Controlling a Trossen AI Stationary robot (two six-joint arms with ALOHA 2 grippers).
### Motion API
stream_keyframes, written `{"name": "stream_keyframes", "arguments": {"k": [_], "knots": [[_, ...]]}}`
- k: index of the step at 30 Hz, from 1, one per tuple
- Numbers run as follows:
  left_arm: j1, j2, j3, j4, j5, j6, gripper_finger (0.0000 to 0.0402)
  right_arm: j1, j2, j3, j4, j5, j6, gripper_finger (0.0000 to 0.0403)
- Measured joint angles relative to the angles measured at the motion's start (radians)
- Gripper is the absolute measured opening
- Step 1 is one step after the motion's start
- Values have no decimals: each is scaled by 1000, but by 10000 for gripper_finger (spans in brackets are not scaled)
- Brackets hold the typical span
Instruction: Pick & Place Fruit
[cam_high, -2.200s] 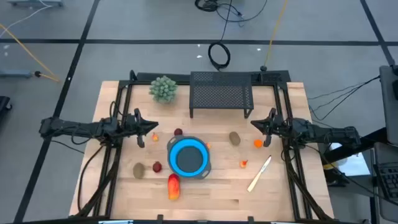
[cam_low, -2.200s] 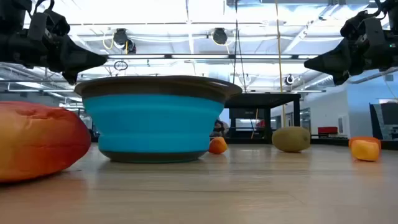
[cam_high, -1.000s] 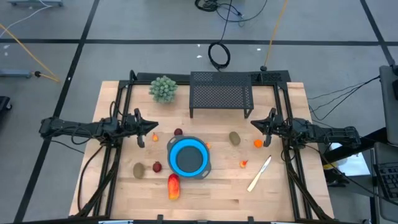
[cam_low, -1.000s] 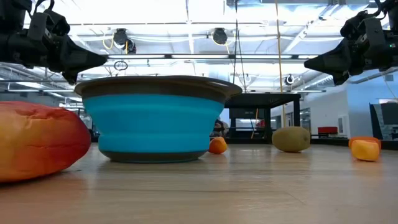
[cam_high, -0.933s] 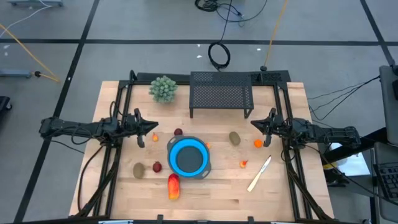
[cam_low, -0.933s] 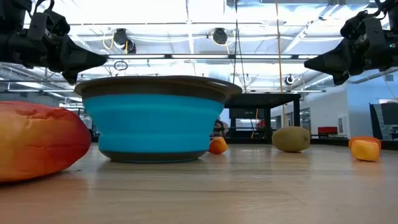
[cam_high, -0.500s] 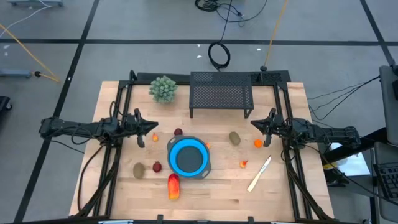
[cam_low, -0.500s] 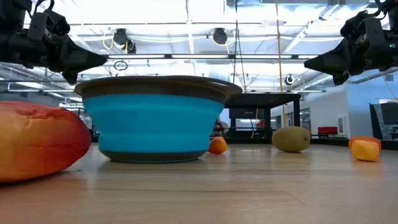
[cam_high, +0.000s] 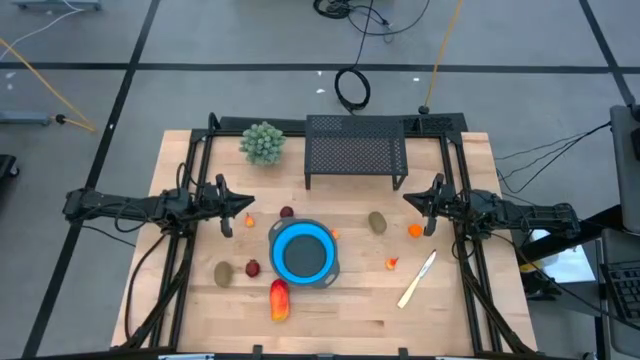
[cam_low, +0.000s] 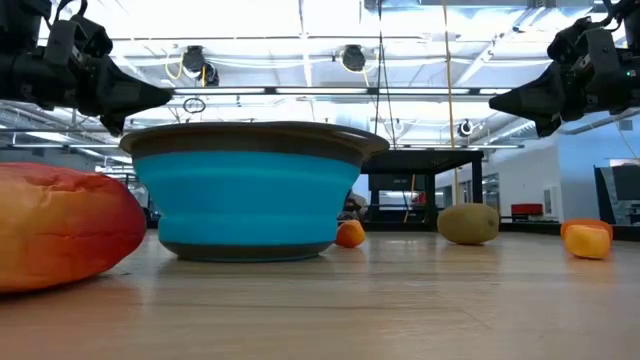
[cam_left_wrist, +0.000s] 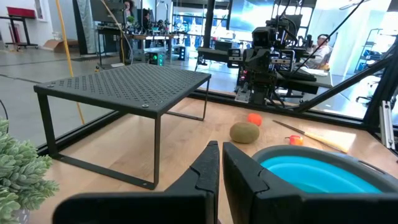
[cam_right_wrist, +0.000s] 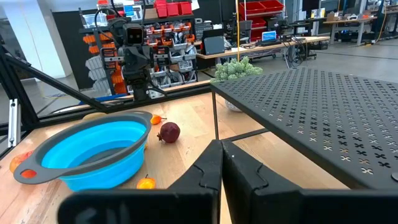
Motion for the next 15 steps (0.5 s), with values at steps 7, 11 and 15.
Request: {"name": "stream_keyframes", "arguments": {"k": [7,11,15], "knots": [[0,0,0,0,0,0,19,0,0,0,12,0,0,0],[0,0,0,0,0,0,19,0,0,-1,78,1,0,0],[0,0,0,0,0,0,19,0,0,-9,171,0,14,0]]}}
